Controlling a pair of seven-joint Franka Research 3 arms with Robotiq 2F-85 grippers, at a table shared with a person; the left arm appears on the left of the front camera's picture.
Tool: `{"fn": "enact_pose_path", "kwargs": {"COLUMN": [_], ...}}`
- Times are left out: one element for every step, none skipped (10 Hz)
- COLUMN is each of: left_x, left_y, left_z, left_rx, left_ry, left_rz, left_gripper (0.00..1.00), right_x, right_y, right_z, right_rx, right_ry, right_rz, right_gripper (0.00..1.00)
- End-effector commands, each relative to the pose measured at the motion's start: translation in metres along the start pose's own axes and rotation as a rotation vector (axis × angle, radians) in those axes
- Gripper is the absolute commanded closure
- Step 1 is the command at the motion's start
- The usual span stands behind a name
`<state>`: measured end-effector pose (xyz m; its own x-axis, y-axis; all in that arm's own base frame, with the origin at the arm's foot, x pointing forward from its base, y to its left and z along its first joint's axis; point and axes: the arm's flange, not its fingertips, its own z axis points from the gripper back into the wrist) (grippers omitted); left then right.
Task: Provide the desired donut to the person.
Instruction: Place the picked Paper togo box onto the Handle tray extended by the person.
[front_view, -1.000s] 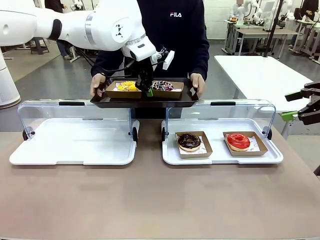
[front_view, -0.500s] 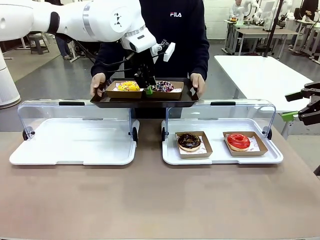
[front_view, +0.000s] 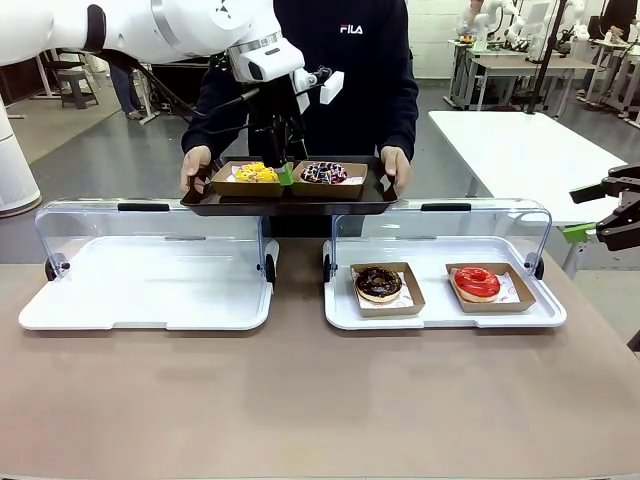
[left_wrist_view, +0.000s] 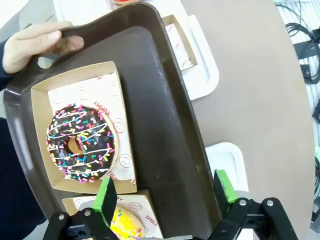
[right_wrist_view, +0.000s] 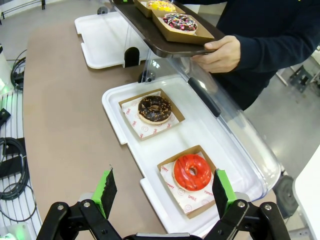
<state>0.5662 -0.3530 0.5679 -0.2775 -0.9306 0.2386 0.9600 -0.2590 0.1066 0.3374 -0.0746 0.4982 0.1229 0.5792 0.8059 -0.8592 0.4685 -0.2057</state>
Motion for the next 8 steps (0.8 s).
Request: {"fn": "enact_pose_path", "kwargs": {"left_x": [-0.002, 0.000, 0.003, 0.002, 0.004, 0.004, 0.004, 0.004], "left_y": [-0.004, -0.011, -0.015, -0.025, -0.008, -0.008, -0.008, -0.008], "left_z": [0.014, 0.019, 0.022, 0.026, 0.014, 0.014, 0.014, 0.014], "left_rx": [-0.035, -0.028, -0.013, -0.039, -0.012, -0.012, -0.012, -0.012], "left_ry": [-0.019, -0.020, -0.040, -0.063, -0.007, -0.007, -0.007, -0.007], "left_rz": [-0.028, -0.060, -0.075, -0.092, -0.039, -0.039, -0.039, -0.039], "left_gripper": [0.00, 0.00, 0.00, 0.00, 0.00, 0.00, 0.00, 0.00], "right_x": [-0.002, -0.002, -0.002, -0.002, -0.002, -0.002, -0.002, -0.002], "right_y": [-0.003, -0.003, -0.003, -0.003, -0.003, -0.003, -0.003, -0.003], "right_z": [-0.003, -0.003, -0.003, -0.003, -0.003, -0.003, -0.003, -0.003], "right_rx": [0.001, 0.001, 0.001, 0.001, 0.001, 0.001, 0.001, 0.001], "right_ry": [-0.020, -0.020, -0.020, -0.020, -0.020, -0.020, -0.020, -0.020], "right_rz": [0.011, 0.011, 0.011, 0.011, 0.011, 0.011, 0.011, 0.011], "right_gripper": [0.00, 0.00, 0.00, 0.00, 0.00, 0.00, 0.00, 0.00]}}
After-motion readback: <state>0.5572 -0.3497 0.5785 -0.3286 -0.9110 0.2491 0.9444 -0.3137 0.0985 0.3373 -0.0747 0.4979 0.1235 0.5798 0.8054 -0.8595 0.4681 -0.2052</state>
